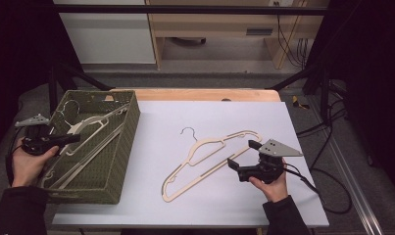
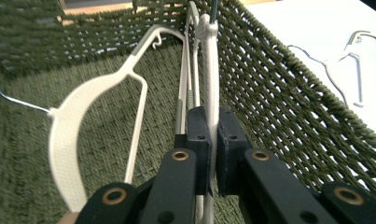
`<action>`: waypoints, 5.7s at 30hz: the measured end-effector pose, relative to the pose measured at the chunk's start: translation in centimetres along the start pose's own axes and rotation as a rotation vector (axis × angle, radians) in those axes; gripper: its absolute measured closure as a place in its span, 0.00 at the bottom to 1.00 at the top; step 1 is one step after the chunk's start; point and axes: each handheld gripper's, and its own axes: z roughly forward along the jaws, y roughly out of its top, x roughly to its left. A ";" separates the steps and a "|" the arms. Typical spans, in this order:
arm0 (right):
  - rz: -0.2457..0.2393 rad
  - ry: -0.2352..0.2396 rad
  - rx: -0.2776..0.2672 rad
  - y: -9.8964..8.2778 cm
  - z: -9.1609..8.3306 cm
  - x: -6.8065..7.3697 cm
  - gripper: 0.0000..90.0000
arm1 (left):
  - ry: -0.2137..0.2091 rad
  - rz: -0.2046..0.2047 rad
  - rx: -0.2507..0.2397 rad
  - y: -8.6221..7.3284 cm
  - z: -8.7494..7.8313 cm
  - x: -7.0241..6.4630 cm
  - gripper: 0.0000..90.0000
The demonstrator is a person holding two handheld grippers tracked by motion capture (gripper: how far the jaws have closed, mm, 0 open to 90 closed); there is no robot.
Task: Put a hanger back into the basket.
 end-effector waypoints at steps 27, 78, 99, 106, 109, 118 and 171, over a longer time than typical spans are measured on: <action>0.000 0.012 0.008 -0.1 0.2 0.1 0.04 | 0.288 -0.117 0.164 -1.8 2.0 2.2 0.73; 0.012 0.000 -0.030 0.4 -1.0 -0.3 0.04 | -0.002 0.217 -0.209 2.2 1.2 -18.1 0.18; 0.015 0.001 -0.014 0.1 -0.7 -0.5 0.04 | -0.084 0.239 -0.018 -1.0 14.1 -24.0 0.22; 0.016 0.005 -0.005 -0.1 -0.4 -0.4 0.04 | -0.060 0.248 0.076 -1.6 17.6 -23.8 0.26; 0.013 0.008 -0.001 -0.2 -0.3 -0.3 0.04 | -0.069 0.249 0.102 -1.8 18.4 -23.8 0.30; 0.015 0.012 0.006 -0.2 -0.2 -0.4 0.04 | -0.088 0.273 0.172 -2.4 20.0 -23.9 0.49; 0.028 0.057 0.125 0.5 8.8 0.0 0.08 | 0.002 0.333 0.141 -1.8 17.0 -26.2 0.89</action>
